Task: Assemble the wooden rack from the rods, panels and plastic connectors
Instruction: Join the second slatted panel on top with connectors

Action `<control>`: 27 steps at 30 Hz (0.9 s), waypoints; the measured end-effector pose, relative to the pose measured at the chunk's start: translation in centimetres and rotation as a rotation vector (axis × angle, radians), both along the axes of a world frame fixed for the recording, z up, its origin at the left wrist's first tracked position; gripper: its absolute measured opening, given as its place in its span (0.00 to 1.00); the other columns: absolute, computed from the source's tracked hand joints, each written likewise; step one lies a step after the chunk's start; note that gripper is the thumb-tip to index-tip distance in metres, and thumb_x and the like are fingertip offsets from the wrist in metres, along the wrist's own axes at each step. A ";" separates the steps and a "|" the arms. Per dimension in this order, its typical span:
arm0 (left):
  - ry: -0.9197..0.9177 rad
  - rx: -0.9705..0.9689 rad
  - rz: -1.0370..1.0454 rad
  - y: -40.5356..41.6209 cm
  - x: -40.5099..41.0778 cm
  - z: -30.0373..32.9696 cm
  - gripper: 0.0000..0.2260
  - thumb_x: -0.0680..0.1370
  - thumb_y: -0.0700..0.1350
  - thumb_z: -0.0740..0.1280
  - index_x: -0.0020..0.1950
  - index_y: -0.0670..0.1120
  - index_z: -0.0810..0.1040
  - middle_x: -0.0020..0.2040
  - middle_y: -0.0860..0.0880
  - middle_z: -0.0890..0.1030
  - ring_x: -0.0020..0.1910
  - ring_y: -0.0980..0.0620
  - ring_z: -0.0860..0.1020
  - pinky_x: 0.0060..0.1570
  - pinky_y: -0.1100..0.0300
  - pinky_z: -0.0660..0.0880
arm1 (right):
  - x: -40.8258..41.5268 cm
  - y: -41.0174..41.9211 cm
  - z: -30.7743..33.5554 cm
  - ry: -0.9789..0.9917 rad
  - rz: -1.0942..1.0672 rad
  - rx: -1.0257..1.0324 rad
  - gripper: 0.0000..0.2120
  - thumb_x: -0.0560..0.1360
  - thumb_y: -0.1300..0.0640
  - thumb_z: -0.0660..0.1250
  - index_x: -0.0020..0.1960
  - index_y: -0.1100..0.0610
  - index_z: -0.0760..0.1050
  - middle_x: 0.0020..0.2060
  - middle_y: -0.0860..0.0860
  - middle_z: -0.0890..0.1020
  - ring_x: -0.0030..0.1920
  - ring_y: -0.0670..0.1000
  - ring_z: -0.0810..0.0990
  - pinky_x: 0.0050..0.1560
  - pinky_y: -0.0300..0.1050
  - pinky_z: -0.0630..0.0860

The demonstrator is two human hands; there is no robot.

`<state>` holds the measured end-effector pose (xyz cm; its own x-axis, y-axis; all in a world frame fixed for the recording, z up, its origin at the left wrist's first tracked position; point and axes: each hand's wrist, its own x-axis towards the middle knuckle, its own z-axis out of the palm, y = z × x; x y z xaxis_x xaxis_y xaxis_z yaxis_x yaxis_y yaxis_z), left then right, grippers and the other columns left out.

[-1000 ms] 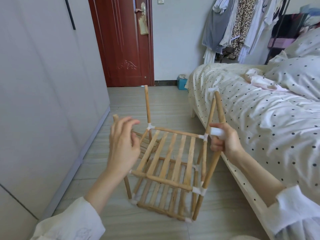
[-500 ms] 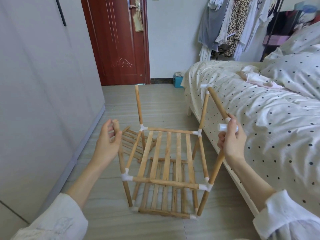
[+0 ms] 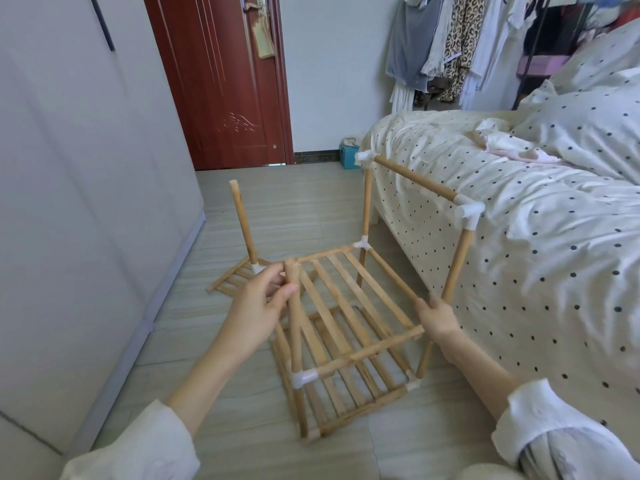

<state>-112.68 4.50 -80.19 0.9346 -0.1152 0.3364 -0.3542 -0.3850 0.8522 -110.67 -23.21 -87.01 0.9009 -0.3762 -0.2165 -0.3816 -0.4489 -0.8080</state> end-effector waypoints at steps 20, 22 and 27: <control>0.336 0.407 0.032 10.7 -3.1 -1.5 0.15 0.80 0.45 0.61 0.67 0.47 0.70 0.60 0.47 0.75 0.56 0.53 0.73 0.56 0.60 0.70 | -3.6 21.9 4.8 0.242 1.030 -0.276 0.22 0.81 0.53 0.52 0.74 0.57 0.59 0.64 0.56 0.75 0.58 0.53 0.75 0.55 0.42 0.74; 0.391 0.378 0.072 12.8 -2.5 -3.1 0.15 0.80 0.46 0.60 0.67 0.48 0.70 0.60 0.48 0.74 0.58 0.52 0.73 0.55 0.58 0.72 | -1.5 24.6 3.5 0.216 1.030 -0.371 0.23 0.81 0.51 0.52 0.74 0.55 0.58 0.68 0.56 0.71 0.66 0.55 0.71 0.65 0.49 0.69; 0.483 0.457 0.094 18.3 0.8 -9.6 0.18 0.81 0.45 0.59 0.70 0.46 0.66 0.68 0.47 0.70 0.65 0.51 0.70 0.62 0.61 0.67 | 5.1 30.8 -2.3 0.210 0.985 -0.435 0.24 0.82 0.52 0.52 0.75 0.58 0.55 0.69 0.58 0.69 0.67 0.58 0.69 0.64 0.48 0.67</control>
